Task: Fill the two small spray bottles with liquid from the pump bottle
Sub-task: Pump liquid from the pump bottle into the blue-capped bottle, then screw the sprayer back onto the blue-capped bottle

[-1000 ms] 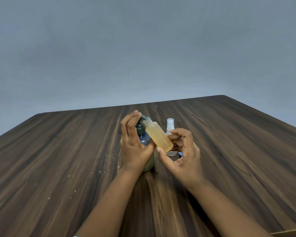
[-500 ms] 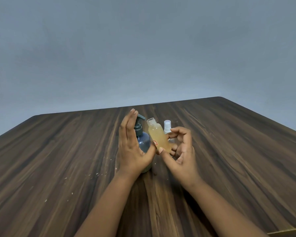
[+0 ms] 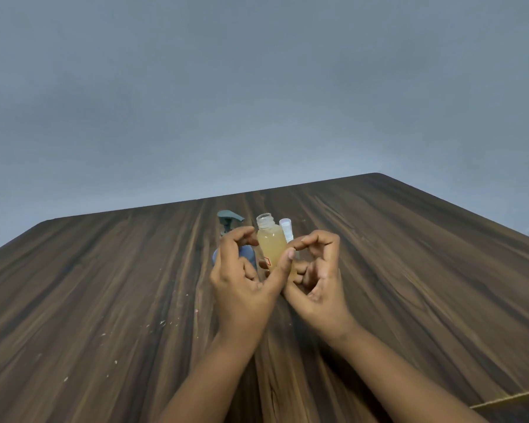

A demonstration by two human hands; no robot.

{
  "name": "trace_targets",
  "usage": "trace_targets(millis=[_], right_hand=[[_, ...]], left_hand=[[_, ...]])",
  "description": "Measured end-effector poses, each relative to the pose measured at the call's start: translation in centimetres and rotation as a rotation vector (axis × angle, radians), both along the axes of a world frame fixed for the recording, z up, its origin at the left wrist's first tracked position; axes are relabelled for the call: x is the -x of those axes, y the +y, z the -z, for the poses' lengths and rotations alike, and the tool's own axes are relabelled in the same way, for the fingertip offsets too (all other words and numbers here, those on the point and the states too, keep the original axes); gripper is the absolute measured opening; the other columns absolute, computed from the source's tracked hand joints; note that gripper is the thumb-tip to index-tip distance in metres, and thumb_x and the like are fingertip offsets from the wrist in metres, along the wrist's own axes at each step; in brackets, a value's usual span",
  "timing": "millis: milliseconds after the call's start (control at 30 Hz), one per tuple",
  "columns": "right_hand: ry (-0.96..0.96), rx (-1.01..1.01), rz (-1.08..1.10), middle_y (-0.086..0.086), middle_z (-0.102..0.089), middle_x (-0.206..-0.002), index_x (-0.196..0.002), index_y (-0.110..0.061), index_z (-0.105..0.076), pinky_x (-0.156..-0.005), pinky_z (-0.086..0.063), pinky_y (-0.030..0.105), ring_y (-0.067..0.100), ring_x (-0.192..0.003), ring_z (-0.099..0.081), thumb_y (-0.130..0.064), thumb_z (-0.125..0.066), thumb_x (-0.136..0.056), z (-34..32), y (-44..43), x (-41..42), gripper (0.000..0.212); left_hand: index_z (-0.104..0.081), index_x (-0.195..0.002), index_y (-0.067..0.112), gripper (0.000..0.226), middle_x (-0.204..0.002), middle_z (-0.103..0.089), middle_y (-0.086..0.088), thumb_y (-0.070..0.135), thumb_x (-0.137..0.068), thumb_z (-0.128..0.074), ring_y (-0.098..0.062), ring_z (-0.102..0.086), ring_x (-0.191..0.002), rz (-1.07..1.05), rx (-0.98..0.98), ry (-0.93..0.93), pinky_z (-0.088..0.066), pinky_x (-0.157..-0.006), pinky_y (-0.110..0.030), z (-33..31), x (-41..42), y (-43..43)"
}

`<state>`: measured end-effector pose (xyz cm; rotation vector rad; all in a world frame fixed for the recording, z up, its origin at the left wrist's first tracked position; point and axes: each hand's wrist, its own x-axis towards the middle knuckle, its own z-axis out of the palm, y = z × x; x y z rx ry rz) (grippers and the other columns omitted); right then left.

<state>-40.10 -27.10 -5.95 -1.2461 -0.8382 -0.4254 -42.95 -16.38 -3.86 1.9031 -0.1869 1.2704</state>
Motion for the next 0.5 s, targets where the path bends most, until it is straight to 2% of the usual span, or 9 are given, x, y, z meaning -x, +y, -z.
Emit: trace_targets(millis=[67,100,167,200,300,333,400,500], right_hand=[[-0.005,0.023,-0.024,-0.011,-0.051,-0.105,-0.103,-0.030,-0.036,-0.061,-0.052,0.024,0.011,-0.070,-0.066,-0.012,-0.065,-0.078,0.2,-0.6,0.1,0.043],[-0.019,0.044,-0.021,-0.008,-0.052,-0.105,-0.105,-0.029,-0.037,-0.065,-0.052,0.023,0.012,-0.075,-0.067,-0.013,-0.065,-0.078,0.3,-1.0,0.0,0.042],[-0.097,0.111,0.036,-0.006,-0.058,-0.099,-0.108,-0.018,-0.041,-0.071,-0.053,0.024,0.013,-0.084,-0.067,-0.017,-0.061,-0.081,0.3,-1.8,-0.1,0.034],[-0.120,0.114,0.084,-0.005,-0.061,-0.094,-0.107,-0.015,-0.045,-0.071,-0.053,0.025,0.013,-0.084,-0.066,-0.020,-0.057,-0.082,0.3,-2.2,-0.3,0.028],[0.043,0.013,0.379,0.000,-0.065,-0.081,-0.099,-0.019,-0.052,-0.065,-0.052,0.033,0.018,-0.073,-0.064,-0.029,-0.047,-0.085,0.4,-2.7,-1.5,0.019],[0.115,0.052,0.528,-0.001,-0.064,-0.079,-0.097,-0.022,-0.052,-0.064,-0.052,0.037,0.018,-0.071,-0.062,-0.029,-0.049,-0.084,0.5,-2.8,-2.0,0.015],[0.250,0.338,0.744,-0.005,-0.064,-0.088,-0.098,-0.024,-0.051,-0.070,-0.050,0.039,0.017,-0.077,-0.059,-0.027,-0.060,-0.081,0.7,-3.0,-2.7,0.020],[0.355,0.959,0.832,-0.005,-0.055,-0.114,-0.111,-0.022,-0.047,-0.086,-0.040,0.037,0.023,-0.105,-0.050,-0.048,-0.062,-0.080,1.6,-3.0,-3.0,0.043]], left_hand=[[-0.062,-0.099,0.010,0.047,-0.063,-0.057,0.009,0.049,-0.074,-0.066,-0.005,-0.049,-0.045,0.093,0.059,0.026,-0.035,-0.046,-0.011,0.0,-0.1,-0.1],[-0.064,-0.095,0.010,0.043,-0.056,-0.056,0.007,0.047,-0.074,-0.066,-0.007,-0.051,-0.044,0.138,0.077,0.028,-0.037,-0.041,-0.016,0.1,-0.1,-0.2],[-0.066,-0.092,0.011,0.039,-0.057,-0.060,0.002,0.046,-0.074,-0.067,-0.015,-0.054,-0.046,0.191,0.096,0.038,-0.044,-0.040,-0.030,0.4,-0.1,-0.5],[-0.067,-0.092,0.012,0.039,-0.057,-0.061,-0.002,0.046,-0.073,-0.068,-0.017,-0.054,-0.047,0.197,0.109,0.047,-0.045,-0.042,-0.032,0.5,-0.2,-0.7],[-0.068,-0.089,0.014,0.037,-0.049,-0.056,-0.007,0.044,-0.070,-0.078,-0.016,-0.049,-0.042,0.171,0.164,0.098,-0.042,-0.044,-0.030,0.8,-0.5,-0.7],[-0.068,-0.088,0.016,0.035,-0.048,-0.055,-0.006,0.043,-0.069,-0.078,-0.015,-0.047,-0.041,0.168,0.176,0.118,-0.041,-0.043,-0.029,0.8,-0.6,-0.7],[-0.066,-0.087,0.026,0.029,-0.048,-0.053,-0.002,0.044,-0.068,-0.077,-0.013,-0.045,-0.040,0.170,0.166,0.133,-0.040,-0.043,-0.027,1.1,-0.7,-0.7],[-0.059,-0.081,0.039,0.025,-0.048,-0.052,-0.004,0.052,-0.066,-0.074,-0.013,-0.045,-0.038,0.168,0.127,0.141,-0.041,-0.042,-0.031,1.6,-1.0,-0.8]])
